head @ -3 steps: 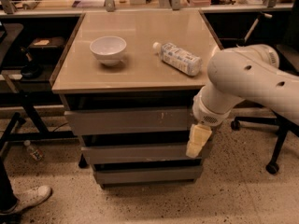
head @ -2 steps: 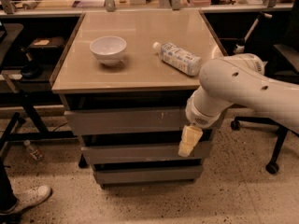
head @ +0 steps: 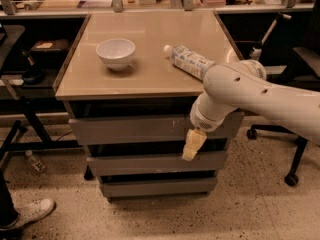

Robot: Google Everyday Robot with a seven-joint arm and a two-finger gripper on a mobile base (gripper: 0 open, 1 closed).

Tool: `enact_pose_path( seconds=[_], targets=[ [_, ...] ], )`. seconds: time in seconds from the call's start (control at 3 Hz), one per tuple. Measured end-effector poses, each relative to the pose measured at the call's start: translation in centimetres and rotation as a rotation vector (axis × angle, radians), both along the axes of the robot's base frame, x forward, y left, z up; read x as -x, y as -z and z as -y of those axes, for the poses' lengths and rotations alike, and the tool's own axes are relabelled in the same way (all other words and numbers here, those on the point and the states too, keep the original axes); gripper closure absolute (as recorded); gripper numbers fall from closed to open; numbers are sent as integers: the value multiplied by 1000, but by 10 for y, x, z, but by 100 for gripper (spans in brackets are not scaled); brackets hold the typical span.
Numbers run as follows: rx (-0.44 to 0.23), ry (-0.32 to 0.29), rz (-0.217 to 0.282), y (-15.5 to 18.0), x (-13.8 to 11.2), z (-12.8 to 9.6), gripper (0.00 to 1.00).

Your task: Open top drawer

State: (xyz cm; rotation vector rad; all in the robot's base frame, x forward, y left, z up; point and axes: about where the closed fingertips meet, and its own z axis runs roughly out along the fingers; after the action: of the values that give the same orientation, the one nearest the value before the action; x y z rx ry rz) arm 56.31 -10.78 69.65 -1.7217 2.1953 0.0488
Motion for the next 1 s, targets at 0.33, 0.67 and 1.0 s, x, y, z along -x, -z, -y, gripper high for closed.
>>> enact_pose_path(
  seconds=[0.33, 0.67, 1.0],
  targets=[
    [-25, -2, -6, 8, -10, -6, 0],
    [-42, -9, -15, 16, -18, -11, 0],
    [-62, -17, -30, 27, -22, -16, 0]
  ],
)
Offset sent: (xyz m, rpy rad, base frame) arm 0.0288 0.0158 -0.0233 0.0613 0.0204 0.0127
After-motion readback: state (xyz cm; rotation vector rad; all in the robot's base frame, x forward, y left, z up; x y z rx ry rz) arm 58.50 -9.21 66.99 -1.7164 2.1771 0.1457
